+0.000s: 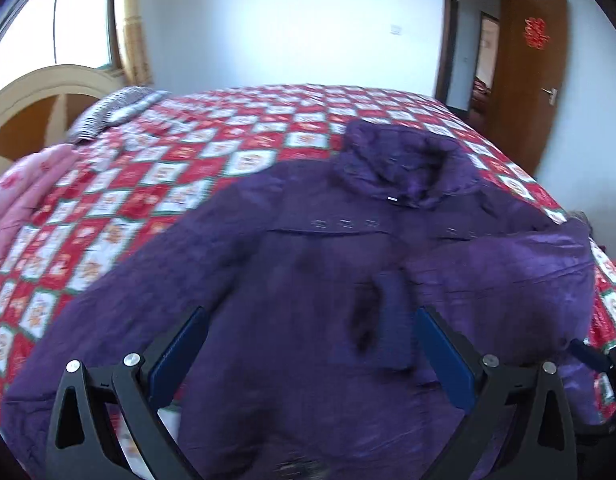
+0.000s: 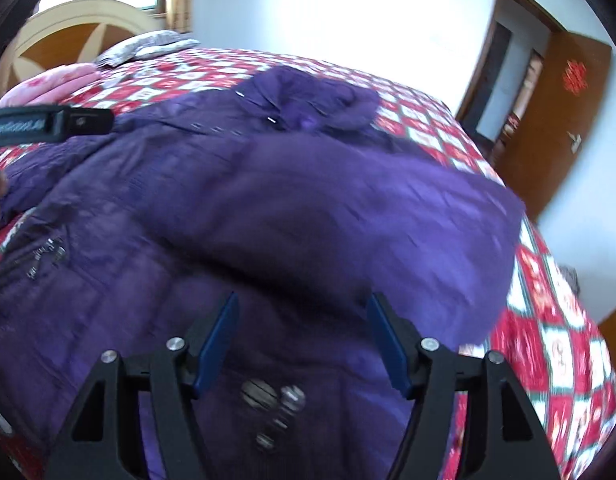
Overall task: Fold large clothes
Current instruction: 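Carry the sleeve across the jacket body with the right gripper and release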
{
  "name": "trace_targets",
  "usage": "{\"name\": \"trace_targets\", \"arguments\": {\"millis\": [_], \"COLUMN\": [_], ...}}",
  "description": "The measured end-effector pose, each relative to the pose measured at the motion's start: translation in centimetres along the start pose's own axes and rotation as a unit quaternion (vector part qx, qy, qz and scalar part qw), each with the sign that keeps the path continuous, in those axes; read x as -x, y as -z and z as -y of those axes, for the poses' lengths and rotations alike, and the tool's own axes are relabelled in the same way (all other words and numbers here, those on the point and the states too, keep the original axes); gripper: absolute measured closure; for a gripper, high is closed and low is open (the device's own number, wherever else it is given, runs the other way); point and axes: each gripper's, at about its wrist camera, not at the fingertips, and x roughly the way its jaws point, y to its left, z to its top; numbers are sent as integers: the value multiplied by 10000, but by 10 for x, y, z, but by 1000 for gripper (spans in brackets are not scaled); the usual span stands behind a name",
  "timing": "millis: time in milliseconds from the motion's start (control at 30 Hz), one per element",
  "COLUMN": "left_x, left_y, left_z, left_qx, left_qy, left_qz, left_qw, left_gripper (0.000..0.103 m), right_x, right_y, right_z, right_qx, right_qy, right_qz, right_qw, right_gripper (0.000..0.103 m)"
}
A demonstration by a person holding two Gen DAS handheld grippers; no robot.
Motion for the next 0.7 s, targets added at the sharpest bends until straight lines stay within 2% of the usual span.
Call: {"name": "trace_targets", "arguments": {"millis": [233,267,300,333,433,467,600,700], "left_x": [-45,-47,-49,-52,-52,-49,-35,-15], "left_y": [0,2,4,6,11,11,9,9], "left_z": [48,53,59,62,68,68,60,38], "left_qx": [-95,-121,-181,-257,-505,-571,-617,-509], "left_qy": [507,594,698,753,750,870,805,588], "left_qz": [-330,-346,-360,-385,-338,-285,-86,101], "left_qw": [9981,9976,9967,9961,9953,9942,9948,9969], "left_gripper": [1,5,20,30,47,63,71,71], "right_x": [-8,-9,-11,-13,-15,-16,-17,-13], "right_y": [26,28,28,29,31,30,32,38], "right_z": [21,23,25,27,29,28,31,32], "right_qx": [-363,-451,-513,-578,-633,-639,-684,-720], "right_qy": [-124,-156,-175,-206,-245,-251,-270,-260], "right_qz": [19,62,77,89,86,87,88,127], "right_qw": [9993,9988,9985,9981,9977,9976,9973,9970], "right_gripper": [32,29,28,27,26,25,24,23]}}
